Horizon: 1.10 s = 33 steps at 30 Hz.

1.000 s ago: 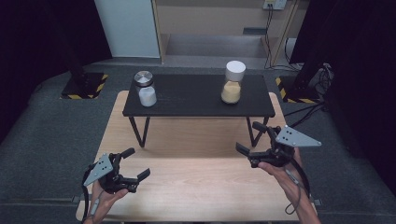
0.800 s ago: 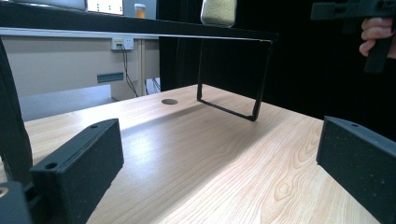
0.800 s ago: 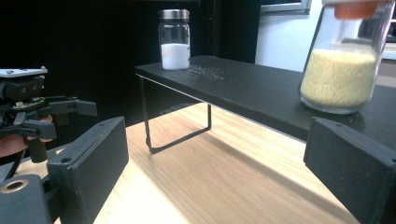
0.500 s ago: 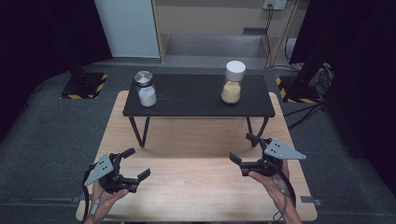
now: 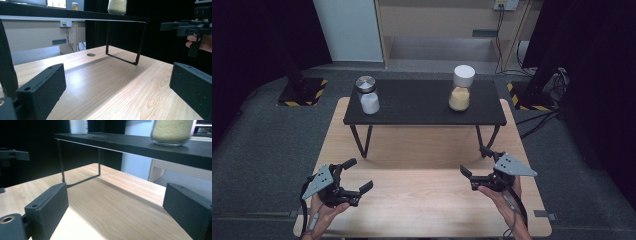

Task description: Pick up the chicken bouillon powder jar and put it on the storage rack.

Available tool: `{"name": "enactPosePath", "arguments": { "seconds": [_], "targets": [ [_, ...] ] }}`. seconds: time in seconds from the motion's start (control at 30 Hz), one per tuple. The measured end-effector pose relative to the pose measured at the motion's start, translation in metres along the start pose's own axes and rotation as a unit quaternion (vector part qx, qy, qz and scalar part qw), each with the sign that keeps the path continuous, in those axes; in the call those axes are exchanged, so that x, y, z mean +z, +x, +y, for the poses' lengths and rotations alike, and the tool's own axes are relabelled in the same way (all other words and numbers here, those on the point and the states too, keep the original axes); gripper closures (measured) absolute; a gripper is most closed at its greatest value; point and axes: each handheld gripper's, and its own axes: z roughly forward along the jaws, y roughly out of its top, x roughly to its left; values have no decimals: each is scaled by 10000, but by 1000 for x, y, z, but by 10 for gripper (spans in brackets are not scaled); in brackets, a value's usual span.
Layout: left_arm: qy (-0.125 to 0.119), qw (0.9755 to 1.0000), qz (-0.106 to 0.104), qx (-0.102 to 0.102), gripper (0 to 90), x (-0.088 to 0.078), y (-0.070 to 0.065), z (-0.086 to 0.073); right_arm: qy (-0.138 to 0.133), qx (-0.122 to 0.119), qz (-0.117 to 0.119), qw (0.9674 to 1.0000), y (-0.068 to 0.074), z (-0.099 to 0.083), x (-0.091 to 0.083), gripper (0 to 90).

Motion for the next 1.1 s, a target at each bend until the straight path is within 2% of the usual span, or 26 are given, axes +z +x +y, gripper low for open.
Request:
{"name": "enactPosePath", "arguments": {
  "seconds": [0.13,0.27,0.77,1.1],
  "targets": [
    [-2,10000,4,-9,0,0,0,0,-106,61,-238,9996,1,-8,-5,59],
    [11,10000,15,-1,0,1,0,0,-130,171,-337,9992,-2,-12,-8,59],
    [0,10000,8,9,0,1,0,0,-94,170,-354,9992,-1,-14,-12,63],
    [-40,10000,73,21,0,0,-2,-1,-181,209,-469,9985,0,-16,-14,65]
  ]
}}
